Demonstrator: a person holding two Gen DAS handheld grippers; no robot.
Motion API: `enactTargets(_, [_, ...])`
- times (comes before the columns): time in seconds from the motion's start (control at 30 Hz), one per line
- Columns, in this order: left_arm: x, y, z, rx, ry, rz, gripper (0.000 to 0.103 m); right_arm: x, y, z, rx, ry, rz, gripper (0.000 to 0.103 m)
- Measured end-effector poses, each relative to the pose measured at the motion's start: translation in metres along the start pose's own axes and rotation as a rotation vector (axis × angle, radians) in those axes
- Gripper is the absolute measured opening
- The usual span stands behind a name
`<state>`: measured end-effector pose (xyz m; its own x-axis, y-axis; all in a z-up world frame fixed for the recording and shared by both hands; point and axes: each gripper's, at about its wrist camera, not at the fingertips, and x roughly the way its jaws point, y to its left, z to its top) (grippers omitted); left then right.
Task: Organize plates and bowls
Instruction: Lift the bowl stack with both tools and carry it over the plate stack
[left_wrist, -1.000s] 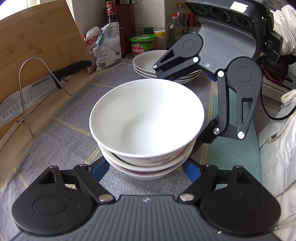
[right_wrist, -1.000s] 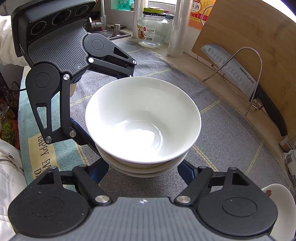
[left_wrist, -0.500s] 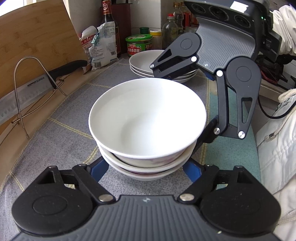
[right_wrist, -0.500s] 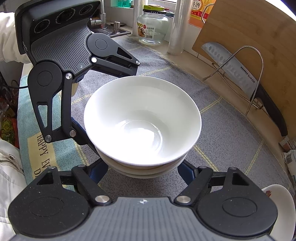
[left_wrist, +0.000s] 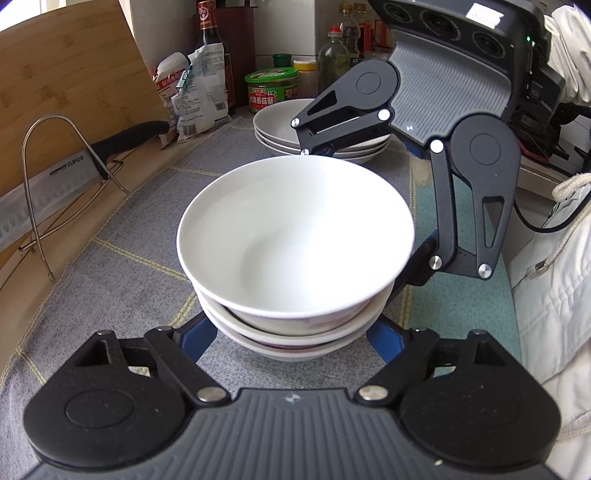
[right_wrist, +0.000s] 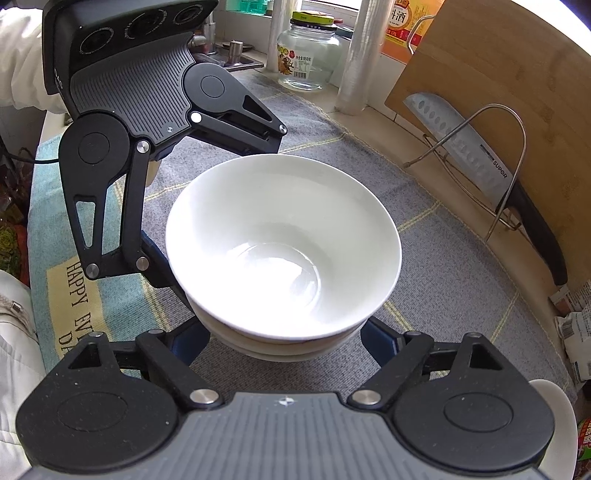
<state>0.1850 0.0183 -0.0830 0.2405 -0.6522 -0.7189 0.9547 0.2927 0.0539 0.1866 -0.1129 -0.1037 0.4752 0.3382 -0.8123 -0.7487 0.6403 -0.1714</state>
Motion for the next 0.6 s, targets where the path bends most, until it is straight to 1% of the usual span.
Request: enactTargets(0.6, [-0.0038,-0.0023,0.0018,-0.01,0.002,0.008,0.087,-0.0044,-0.0012,0.002,0.015,0.011,0.019,0.09])
